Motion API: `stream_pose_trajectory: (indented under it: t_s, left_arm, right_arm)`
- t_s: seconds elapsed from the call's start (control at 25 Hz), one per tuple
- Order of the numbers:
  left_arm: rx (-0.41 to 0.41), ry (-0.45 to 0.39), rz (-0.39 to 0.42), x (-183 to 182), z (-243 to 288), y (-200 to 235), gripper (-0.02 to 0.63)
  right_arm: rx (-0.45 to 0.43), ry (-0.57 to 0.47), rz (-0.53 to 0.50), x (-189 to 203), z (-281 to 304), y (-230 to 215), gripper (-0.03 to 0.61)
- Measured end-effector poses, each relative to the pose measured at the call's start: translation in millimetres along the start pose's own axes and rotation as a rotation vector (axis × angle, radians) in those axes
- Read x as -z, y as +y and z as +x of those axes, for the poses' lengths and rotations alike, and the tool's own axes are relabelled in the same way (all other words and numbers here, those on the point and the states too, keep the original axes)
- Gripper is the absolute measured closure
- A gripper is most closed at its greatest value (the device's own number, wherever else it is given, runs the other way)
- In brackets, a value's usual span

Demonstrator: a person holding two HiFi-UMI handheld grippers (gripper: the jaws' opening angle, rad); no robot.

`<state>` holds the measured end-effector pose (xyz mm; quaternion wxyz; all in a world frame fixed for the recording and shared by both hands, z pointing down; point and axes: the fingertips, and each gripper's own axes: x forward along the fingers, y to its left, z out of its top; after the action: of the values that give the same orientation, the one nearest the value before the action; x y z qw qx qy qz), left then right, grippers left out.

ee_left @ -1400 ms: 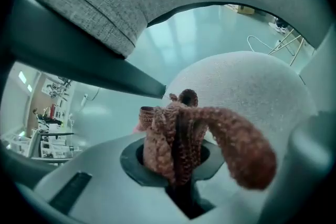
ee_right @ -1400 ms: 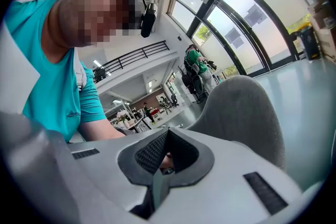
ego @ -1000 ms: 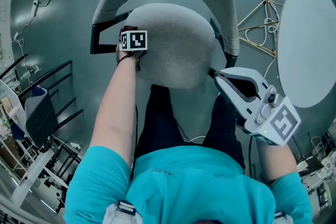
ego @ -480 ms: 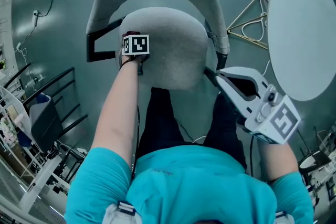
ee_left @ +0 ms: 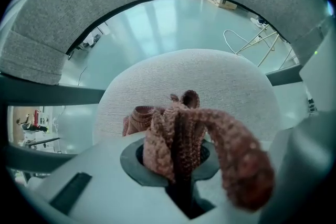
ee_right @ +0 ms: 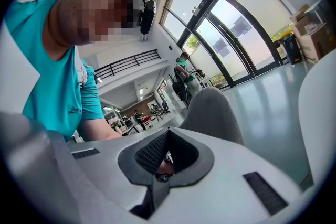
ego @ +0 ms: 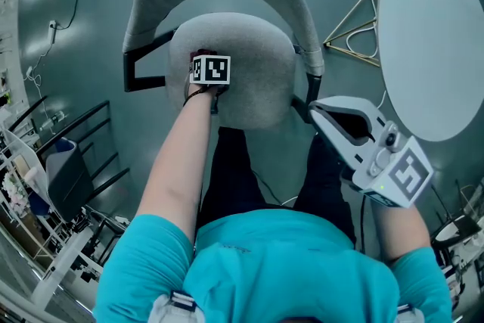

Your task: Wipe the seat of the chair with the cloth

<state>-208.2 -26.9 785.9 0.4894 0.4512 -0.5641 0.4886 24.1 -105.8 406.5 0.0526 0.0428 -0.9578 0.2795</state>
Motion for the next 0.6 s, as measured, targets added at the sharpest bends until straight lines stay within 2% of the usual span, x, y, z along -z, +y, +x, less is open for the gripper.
stream_pose_trajectory:
  t_s: [0.44, 0.6]
  left_arm:
    - [0.078, 0.002, 0.039, 2.5, -6.9, -46.1, 0.554]
    - [0.078, 0.003, 0.050, 3.7, -5.4, -58.2, 0.554]
  right_arm:
    - [0.015, -0.016, 0.005, 1.6, -10.7, -3.1, 0.581]
    - [0.021, -0.029, 0.008, 2.2, -14.5, -5.3, 0.581]
